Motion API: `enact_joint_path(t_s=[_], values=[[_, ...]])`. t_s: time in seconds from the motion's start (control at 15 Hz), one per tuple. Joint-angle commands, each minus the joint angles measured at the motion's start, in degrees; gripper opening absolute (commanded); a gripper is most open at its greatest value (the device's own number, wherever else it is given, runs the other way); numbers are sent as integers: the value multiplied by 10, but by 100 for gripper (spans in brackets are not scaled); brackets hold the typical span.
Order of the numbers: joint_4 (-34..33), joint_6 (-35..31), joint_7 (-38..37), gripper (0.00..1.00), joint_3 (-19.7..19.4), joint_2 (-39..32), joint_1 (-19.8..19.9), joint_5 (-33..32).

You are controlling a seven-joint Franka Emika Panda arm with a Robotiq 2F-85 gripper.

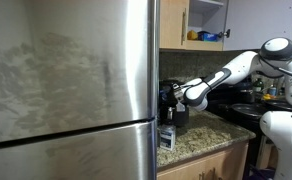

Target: Move the bottle that is near the stove to the left of the air fryer

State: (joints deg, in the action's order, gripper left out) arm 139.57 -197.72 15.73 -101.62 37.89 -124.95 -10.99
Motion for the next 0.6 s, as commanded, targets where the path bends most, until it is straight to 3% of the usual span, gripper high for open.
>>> enact_joint_path(t_s=[0.0,0.53], values=[[27,0,-36,100,44,-56,36,34],[23,-1,-87,100,123,-115,111,68]])
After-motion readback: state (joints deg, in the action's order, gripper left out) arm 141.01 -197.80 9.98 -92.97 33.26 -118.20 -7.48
